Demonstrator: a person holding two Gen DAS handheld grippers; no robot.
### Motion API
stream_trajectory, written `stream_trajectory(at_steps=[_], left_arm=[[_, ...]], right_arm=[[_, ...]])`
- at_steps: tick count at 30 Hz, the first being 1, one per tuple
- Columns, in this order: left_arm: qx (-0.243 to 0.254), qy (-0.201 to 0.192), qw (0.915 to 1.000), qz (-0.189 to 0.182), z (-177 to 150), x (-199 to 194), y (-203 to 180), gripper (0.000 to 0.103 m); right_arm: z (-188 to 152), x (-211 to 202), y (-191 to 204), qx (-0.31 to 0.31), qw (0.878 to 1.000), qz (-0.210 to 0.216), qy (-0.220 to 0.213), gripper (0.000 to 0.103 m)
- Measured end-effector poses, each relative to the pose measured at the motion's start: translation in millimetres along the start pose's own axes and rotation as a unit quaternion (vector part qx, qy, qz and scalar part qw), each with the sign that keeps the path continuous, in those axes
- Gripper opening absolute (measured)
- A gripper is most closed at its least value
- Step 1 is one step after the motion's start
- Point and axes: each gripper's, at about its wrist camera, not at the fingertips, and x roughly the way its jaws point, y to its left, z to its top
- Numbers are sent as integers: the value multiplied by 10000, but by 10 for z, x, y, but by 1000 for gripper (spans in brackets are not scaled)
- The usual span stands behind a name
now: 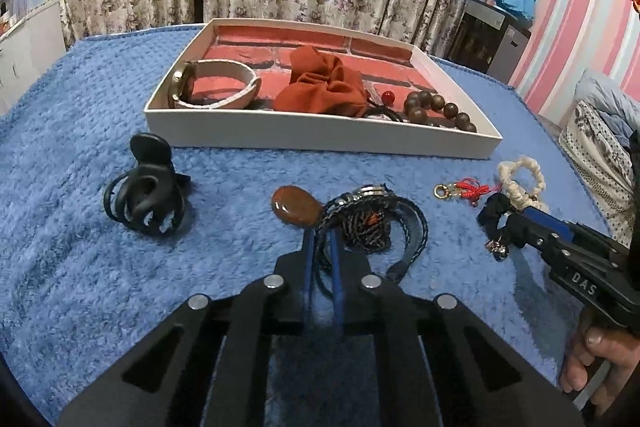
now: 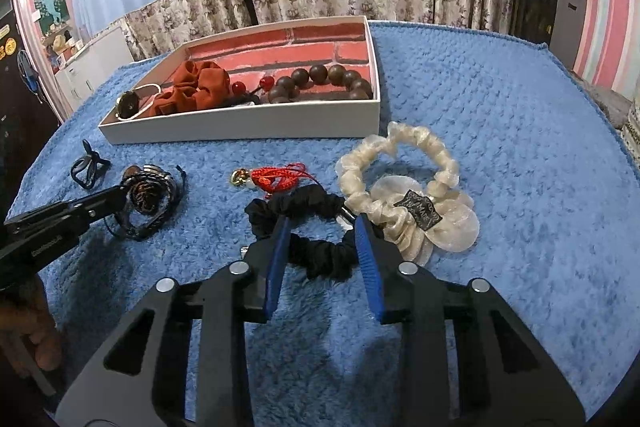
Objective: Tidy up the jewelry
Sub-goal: 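Grasp the black cord bracelet with the left gripper while the right gripper grasps the black scrunchie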
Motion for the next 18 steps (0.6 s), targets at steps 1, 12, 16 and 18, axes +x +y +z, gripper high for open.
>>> stream_trajectory(at_steps=[1, 12, 16, 18], left_arm=[[-9, -9, 10000, 9, -2, -18, 9, 8], [31, 59, 9999, 93, -105, -58, 39, 8], [34, 82, 9999, 82, -117, -21, 41, 8], [14, 74, 10000, 62, -118, -29, 48, 8]], right_arm=[[0, -2, -13, 33, 10000, -33, 8, 31], [-113, -29, -78, 114, 9996, -125, 221, 32], [-88, 7, -60, 21, 9996, 46, 264, 16], [-98, -9, -21, -63, 9997, 66, 229, 13]])
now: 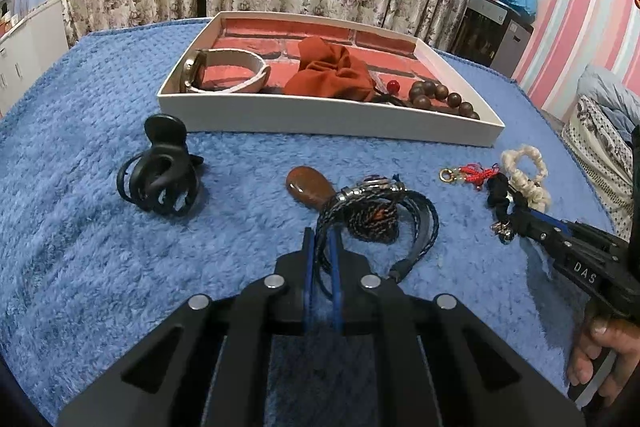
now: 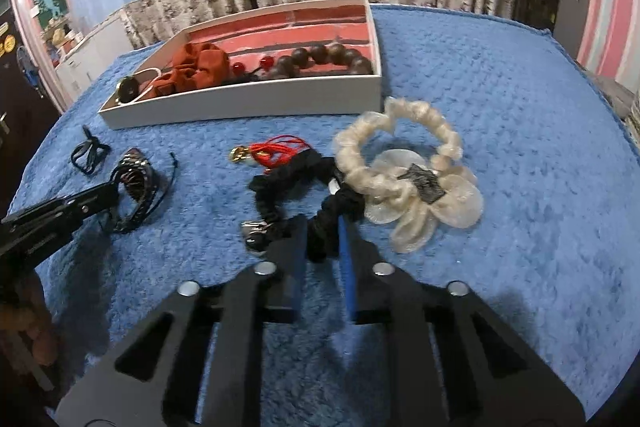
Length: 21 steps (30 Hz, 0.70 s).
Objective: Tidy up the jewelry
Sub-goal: 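Grasp the black cord bracelet with the left gripper while the right gripper grasps the black scrunchie, then carry the cord bracelet and black scrunchie into the tray and release them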
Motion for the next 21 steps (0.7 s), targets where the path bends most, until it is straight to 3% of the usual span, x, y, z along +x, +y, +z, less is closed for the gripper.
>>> stream_trajectory(at_steps=[9, 21], left_arm=[[5, -205, 9998, -23, 15, -173, -3, 6], [273, -780, 9966, -22, 239, -608, -127, 4]], right_arm=[[-10, -213, 43, -98, 9991, 94, -407, 12], [216, -646, 210, -390, 9929, 218, -1103, 12]])
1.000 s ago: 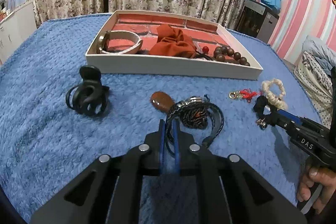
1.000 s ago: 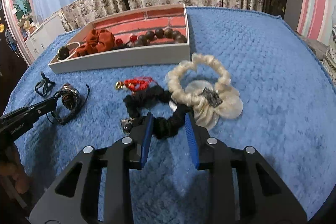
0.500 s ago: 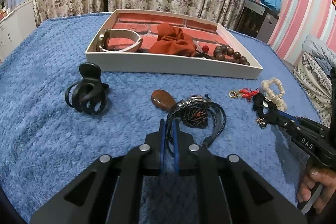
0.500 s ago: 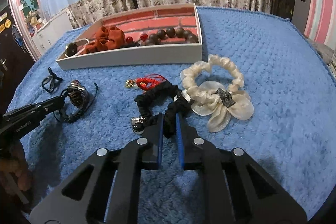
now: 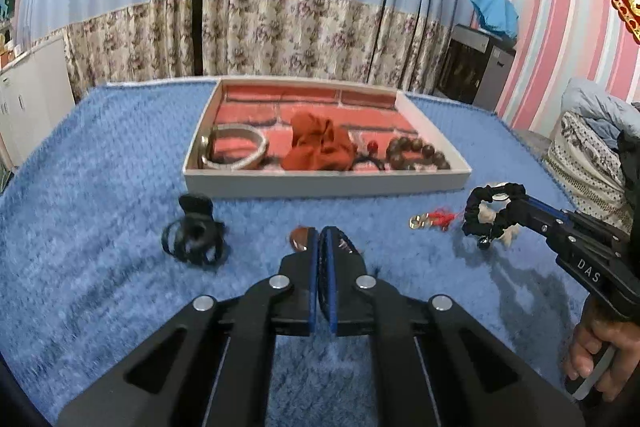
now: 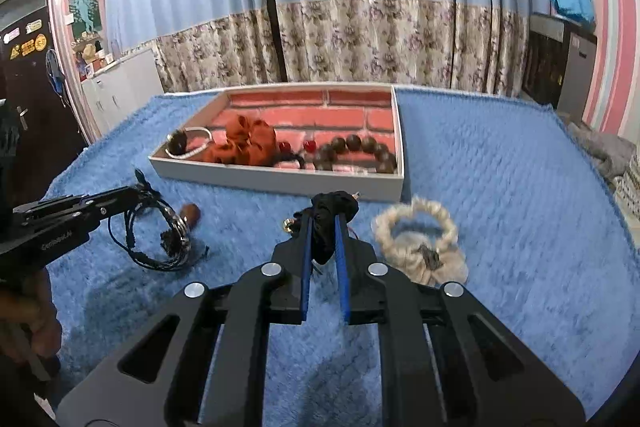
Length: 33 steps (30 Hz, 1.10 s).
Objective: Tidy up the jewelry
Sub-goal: 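Carry the cord bracelet and black scrunchie into the tray and release them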
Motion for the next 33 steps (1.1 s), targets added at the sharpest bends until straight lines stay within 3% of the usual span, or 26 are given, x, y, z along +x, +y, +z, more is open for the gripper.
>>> stream_trajectory(at_steps=[33], left_arm=[[319, -749, 9963, 264, 924, -65, 227, 4]], right_arm=[[853, 95, 7, -211, 9975, -48, -676, 12]])
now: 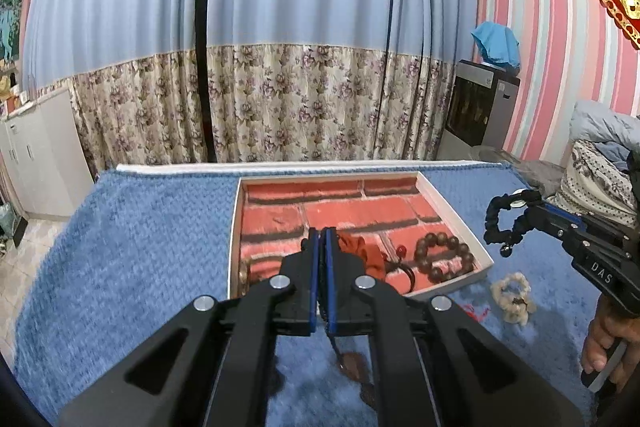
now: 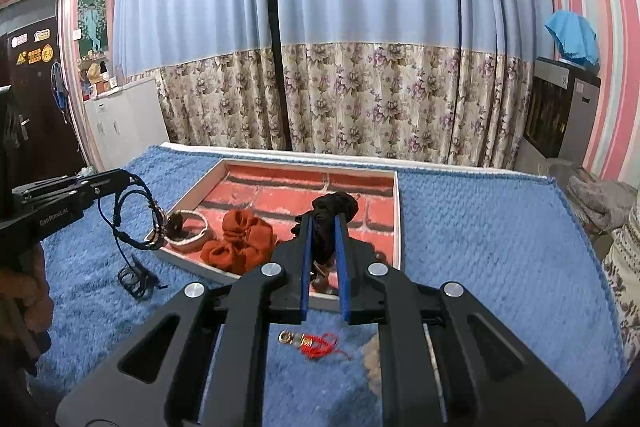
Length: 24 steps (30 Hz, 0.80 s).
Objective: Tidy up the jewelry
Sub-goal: 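Carry the cord bracelet and black scrunchie into the tray and release them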
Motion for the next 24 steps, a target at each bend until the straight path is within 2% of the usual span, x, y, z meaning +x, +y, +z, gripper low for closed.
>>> stream_trajectory(at_steps=[13, 24], left_arm=[[-220, 120, 9997, -23, 160, 442, 149, 4], [-404, 259, 9988, 139, 20, 867, 303, 4]], right_arm=[[115, 389, -71, 145, 9999, -14, 65, 12], [-100, 840, -67, 112, 9989, -68, 453, 12]])
